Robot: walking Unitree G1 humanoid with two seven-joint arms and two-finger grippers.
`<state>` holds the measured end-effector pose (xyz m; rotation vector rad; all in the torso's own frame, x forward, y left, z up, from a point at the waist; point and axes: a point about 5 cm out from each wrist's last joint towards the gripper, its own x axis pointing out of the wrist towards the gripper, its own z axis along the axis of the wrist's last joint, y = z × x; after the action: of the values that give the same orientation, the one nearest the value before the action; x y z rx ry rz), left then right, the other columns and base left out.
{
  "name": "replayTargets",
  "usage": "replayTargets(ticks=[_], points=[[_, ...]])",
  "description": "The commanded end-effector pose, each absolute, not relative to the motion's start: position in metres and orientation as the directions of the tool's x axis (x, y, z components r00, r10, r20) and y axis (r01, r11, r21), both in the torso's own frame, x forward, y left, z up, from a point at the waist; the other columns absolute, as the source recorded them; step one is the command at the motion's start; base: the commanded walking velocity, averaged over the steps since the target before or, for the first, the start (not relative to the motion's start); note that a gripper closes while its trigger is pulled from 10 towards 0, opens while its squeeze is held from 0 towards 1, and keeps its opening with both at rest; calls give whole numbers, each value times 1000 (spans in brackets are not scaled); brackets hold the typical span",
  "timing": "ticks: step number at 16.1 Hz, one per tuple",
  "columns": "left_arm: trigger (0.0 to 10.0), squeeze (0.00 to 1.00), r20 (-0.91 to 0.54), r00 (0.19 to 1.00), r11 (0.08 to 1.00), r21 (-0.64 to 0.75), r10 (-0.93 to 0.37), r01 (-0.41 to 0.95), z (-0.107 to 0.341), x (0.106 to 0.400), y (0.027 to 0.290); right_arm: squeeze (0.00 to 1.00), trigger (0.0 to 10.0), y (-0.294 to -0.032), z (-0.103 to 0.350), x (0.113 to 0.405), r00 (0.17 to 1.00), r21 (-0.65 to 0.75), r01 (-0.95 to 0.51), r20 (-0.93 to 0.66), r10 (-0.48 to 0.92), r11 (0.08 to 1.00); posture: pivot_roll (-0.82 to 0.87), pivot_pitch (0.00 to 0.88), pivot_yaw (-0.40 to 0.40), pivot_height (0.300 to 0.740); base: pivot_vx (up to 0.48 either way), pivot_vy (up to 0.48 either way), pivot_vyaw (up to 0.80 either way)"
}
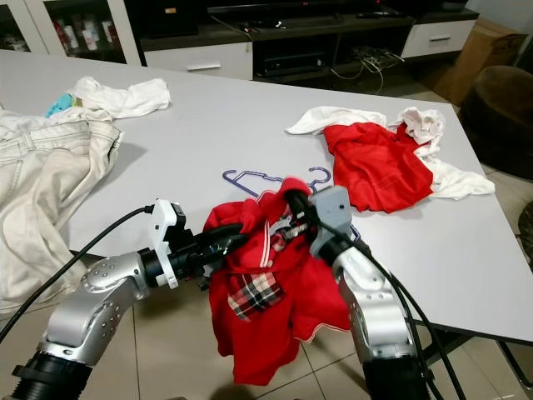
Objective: Hang hanger
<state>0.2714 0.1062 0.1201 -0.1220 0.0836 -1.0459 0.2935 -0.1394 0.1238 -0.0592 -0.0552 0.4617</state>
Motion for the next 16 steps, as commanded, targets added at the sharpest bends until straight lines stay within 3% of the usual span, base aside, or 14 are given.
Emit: replayTargets(ticks=[1,2,3,6,7,10,16], points=[[10000,0,-12,539,537,-109,-842,837,123,279,107,0,0,-141,129,298,905,-73,-416,67,420,907,-52,0,-1,740,0,0,0],[10000,0,-4,586,583,-100,-811,806,124,285,109,0,0,-141,129,299,913,-65,-398,72,402,915,-51,0,-4,740,0,0,0],[10000,1000,27,678,672,-109,-735,733,127,296,117,0,0,-140,130,302,926,-43,-365,84,368,930,-51,0,-5,740,0,0,0],[10000,1000,45,756,750,-100,-653,653,130,306,126,0,0,-139,132,304,934,-31,-343,96,344,939,-51,0,-7,740,0,0,0],[10000,0,48,778,772,-91,-627,629,131,310,128,0,0,-140,133,306,936,-31,-336,99,337,941,-52,0,-9,740,0,0,0],[10000,0,47,803,798,-92,-595,596,130,315,131,0,0,-143,134,309,940,-33,-325,103,326,945,-52,0,-10,740,0,0,0],[10000,0,91,694,683,-126,-714,719,143,311,136,0,0,-152,141,316,944,-81,-294,128,303,952,-53,0,-6,740,0,0,0]])
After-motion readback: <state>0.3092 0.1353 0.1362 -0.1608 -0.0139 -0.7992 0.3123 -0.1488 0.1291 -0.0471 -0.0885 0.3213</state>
